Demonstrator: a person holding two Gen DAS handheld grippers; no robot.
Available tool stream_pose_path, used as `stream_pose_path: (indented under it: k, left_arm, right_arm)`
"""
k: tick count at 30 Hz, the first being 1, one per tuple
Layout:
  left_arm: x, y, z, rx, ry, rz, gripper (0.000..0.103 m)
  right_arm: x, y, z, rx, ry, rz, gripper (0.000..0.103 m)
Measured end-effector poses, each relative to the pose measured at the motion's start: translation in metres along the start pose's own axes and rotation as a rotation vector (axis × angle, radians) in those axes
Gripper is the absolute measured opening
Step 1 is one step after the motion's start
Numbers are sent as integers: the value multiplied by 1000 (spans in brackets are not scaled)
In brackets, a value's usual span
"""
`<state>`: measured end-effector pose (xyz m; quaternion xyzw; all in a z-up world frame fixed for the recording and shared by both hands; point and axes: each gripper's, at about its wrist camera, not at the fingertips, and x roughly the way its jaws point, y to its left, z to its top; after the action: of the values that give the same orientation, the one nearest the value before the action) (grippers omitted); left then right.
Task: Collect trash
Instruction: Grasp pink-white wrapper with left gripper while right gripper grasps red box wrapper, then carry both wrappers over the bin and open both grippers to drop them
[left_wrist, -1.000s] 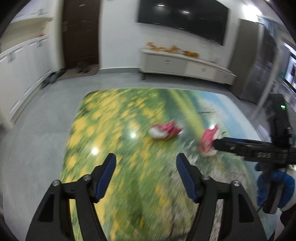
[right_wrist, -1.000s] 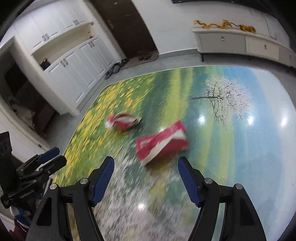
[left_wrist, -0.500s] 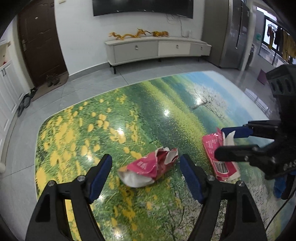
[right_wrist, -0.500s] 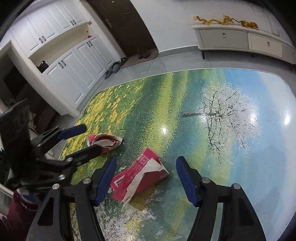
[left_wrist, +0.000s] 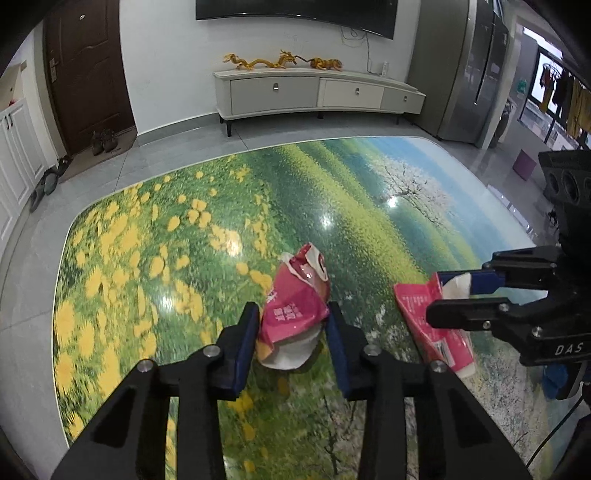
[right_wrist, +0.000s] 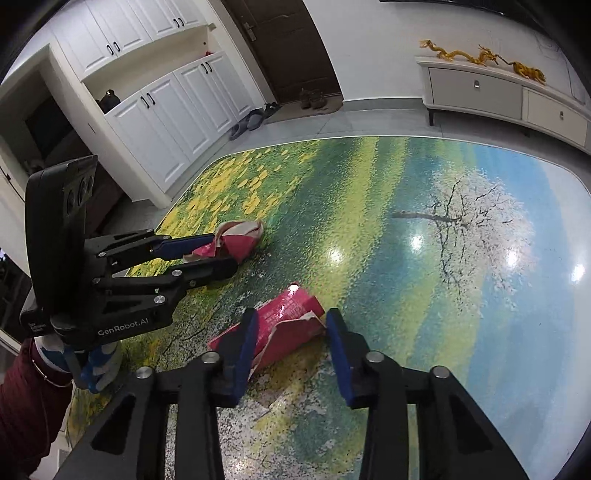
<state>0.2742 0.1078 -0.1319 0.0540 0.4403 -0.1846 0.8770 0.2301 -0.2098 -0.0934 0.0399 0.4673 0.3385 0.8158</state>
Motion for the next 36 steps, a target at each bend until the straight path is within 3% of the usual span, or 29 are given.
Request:
stream_pose_path:
  k: [9, 16, 24, 36]
  left_arm:
    - [-38, -16, -43, -87, -21, -6, 31]
    - [-74, -33, -77, -143, -39, -12, 31]
    - [-117, -75, -105, -128, -61, 61, 31]
    - [-135, -144, -125, -32, -27, 167, 31]
  right_arm:
    - [-23, 23, -33, -36, 4, 22, 10]
    - [-46, 45, -59, -74, 3, 25, 9]
    - [-90, 49, -86, -43, -49, 25, 9]
    - [-165, 16, -131, 44, -144, -43, 9]
